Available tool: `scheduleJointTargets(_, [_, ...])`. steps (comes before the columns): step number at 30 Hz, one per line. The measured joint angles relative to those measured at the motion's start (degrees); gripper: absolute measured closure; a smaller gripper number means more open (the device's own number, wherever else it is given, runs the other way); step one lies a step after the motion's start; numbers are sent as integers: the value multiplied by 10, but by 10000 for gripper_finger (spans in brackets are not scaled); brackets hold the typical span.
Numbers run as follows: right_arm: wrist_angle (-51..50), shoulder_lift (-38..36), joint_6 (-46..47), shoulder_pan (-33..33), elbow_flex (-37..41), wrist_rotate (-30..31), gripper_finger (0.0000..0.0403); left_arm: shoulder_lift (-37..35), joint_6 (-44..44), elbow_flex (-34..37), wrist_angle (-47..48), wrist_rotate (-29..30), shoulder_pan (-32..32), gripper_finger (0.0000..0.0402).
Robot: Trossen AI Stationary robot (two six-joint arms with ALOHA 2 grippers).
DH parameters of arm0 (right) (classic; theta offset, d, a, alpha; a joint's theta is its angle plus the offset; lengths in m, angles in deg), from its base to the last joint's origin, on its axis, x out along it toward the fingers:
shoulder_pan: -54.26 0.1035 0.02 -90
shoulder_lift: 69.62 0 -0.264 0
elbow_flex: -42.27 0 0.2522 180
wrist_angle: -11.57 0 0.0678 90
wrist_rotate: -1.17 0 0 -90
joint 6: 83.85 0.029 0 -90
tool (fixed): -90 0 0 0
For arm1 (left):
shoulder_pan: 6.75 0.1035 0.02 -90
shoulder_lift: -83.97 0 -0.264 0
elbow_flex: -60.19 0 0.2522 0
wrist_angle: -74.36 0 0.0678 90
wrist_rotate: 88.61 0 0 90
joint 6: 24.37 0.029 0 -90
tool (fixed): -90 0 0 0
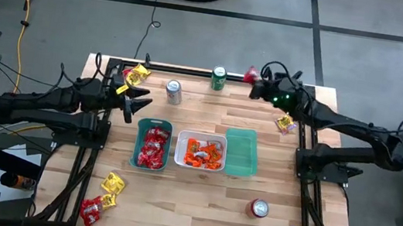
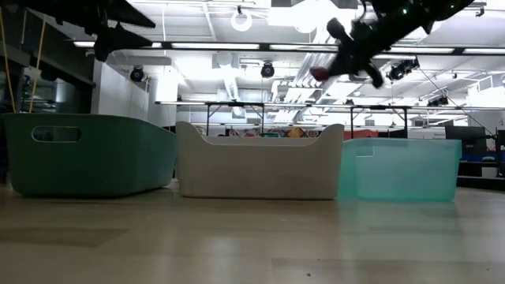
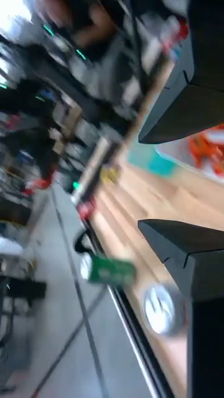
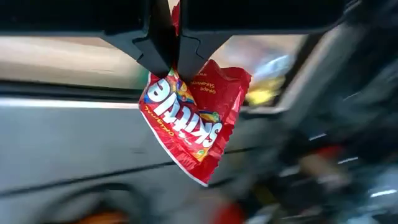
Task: Sort candy
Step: Put the red candy into the green bin
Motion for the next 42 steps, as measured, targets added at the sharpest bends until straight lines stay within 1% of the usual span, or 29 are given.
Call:
scheduleJointTargets(2, [37, 14, -41, 36, 0, -24, 403, 8, -25, 16, -61, -19, 0, 204])
scheduleJointTargets(6, [99, 42, -113, 105, 0, -114, 403, 45, -63, 45, -193, -41, -4, 204])
scheduleJointTargets(9, [126, 58, -136, 153, 0, -173, 403, 95, -64, 47, -229, -41, -16, 204])
scheduleJointTargets(13, [139, 65, -174, 216, 0, -181, 403, 183, -66, 47, -248, -41, -53, 204])
scheduleJointTargets(16, [139, 66, -213, 255, 0, -180, 403, 247, -79, 39, -297, -43, -92, 204])
scheduleJointTargets(20, [143, 66, -244, 290, 0, -157, 403, 317, -80, 13, -349, -40, -139, 204])
scheduleJointTargets(23, [154, 66, -258, 306, 0, -136, 403, 355, -49, -22, -357, -36, -165, 204])
scheduleJointTargets(27, [171, 66, -270, 323, 0, -101, 403, 404, 5, -72, -356, -22, -181, 204])
scheduleJointTargets(31, [194, 66, -280, 340, 0, -40, 403, 442, 57, -114, -356, -21, -183, 204])
scheduleJointTargets(35, [200, 66, -299, 354, 0, 31, 403, 459, 96, -138, -357, -21, -183, 204])
scheduleJointTargets(38, [207, 66, -303, 363, 0, 68, 403, 459, 114, -142, -356, -18, -183, 204])
scheduleJointTargets(42, [224, 74, -310, 374, 0, 113, 403, 459, 114, -142, -357, 8, -183, 204])
